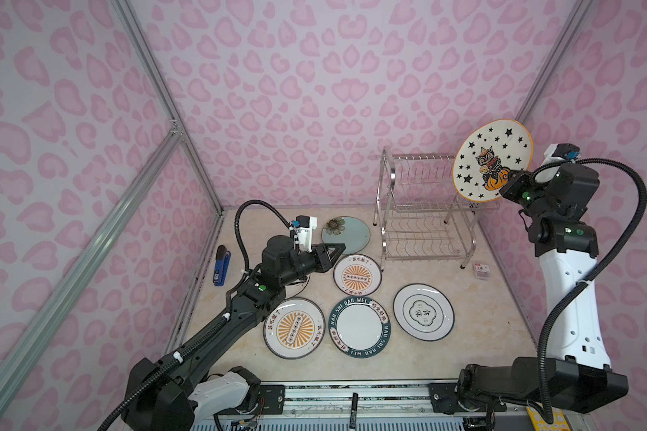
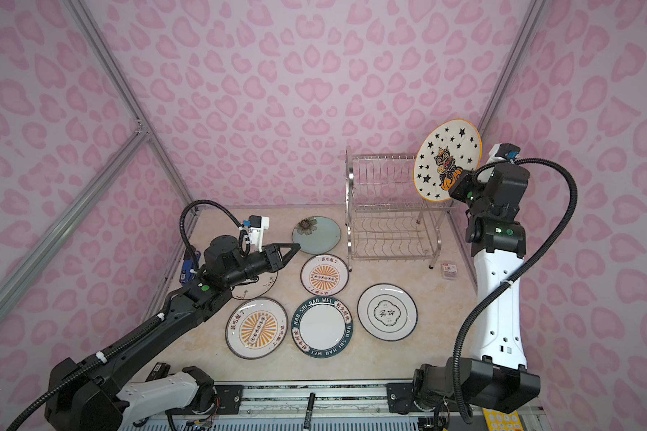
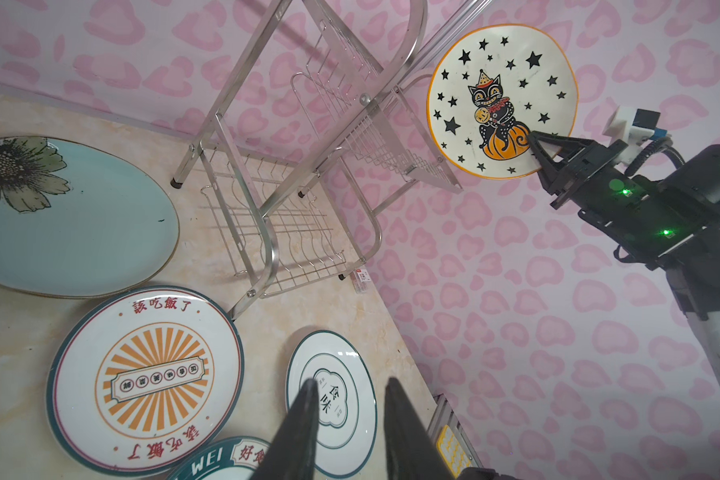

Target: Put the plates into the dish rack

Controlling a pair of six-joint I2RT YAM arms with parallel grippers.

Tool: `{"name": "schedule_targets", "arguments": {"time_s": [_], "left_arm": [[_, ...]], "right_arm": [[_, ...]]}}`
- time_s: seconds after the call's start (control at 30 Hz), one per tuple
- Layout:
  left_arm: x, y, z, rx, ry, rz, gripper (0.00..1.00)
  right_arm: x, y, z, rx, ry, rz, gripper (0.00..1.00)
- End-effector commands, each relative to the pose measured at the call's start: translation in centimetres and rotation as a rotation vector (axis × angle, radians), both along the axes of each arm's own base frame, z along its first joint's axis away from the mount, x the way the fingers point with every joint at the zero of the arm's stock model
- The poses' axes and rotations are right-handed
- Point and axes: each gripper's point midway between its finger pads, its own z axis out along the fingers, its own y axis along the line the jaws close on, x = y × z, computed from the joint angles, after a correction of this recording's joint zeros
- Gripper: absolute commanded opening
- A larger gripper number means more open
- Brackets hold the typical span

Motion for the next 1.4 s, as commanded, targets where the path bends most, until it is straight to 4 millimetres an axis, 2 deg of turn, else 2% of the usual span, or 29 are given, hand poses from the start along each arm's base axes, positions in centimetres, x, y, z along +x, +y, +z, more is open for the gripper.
{"name": "schedule_targets", "arguments": {"time_s": [0.0,0.47,0.83,1.03,1.37], "left_arm": [[0.1,-0.2,0.3,-0.022,-0.011,-0.004,0.29],[0.8,-0.7,-0.3,-0.002,-0.002,-0.011,0.28],[1.4,-1.3,-0.3,-0.001,0.0,-0.019,0.25],[1.7,-1.3,-0.5,0.002,0.003,-0.015,0.24],[1.8,-1.3,-0.6,0.004,0.003,-0.009,0.23]], "right_arm": [[0.9,-0.2,4.0,-0.069,-0.135,0.003,0.0],[5.4,-1.7,4.9,-0.154,-0.103,-0.005,0.0],[8.1,-0.7,5.1,-0.25,-0.065,-0.002,0.0],[8.4,0.0,5.2,-0.307,-0.051,-0.038,0.0],[7.4,1.6,6.5,-0.424,-0.061,-0.101,0.0]]}}
